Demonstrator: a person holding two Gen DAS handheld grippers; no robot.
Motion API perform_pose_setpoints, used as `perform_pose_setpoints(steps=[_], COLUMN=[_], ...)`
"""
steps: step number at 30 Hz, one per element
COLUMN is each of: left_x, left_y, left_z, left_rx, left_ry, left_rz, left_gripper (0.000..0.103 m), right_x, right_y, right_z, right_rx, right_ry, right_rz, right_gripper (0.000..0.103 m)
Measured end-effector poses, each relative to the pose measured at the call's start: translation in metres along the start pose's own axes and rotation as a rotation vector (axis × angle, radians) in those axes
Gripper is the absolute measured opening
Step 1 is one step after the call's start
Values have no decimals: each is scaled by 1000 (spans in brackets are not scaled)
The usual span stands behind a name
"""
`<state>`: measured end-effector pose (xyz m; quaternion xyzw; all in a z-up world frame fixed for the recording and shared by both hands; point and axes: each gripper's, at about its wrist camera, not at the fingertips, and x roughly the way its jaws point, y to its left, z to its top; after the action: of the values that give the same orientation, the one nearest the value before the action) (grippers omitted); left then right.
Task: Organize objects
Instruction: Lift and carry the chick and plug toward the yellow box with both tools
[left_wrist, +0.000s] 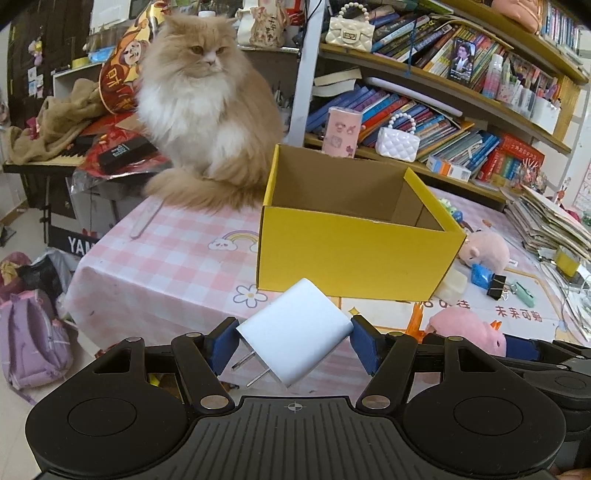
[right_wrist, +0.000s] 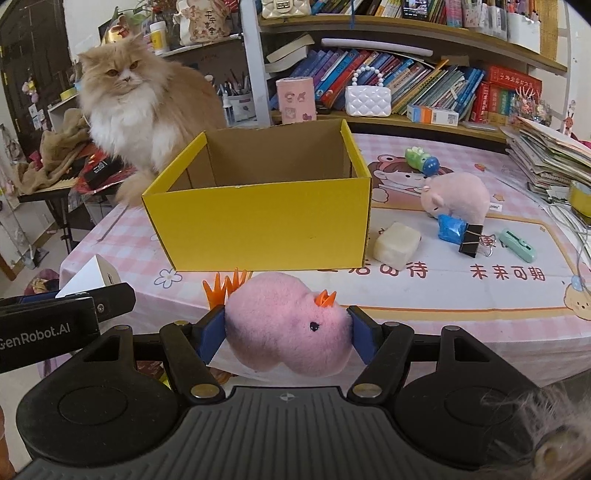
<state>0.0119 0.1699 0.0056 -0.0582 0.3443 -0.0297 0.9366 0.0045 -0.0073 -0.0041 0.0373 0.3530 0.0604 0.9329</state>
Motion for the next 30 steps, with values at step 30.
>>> perform_pose_setpoints(steps=[30], left_x=[1], left_y=[-4], left_z=[20], left_rx=[67], left_ry=[-71], left_rz=[-51], left_gripper=[65], right_x=[4], right_y=[3], right_z=[13], right_rx=[-13], right_ry=[-55], right_rz=[-40], right_gripper=[67])
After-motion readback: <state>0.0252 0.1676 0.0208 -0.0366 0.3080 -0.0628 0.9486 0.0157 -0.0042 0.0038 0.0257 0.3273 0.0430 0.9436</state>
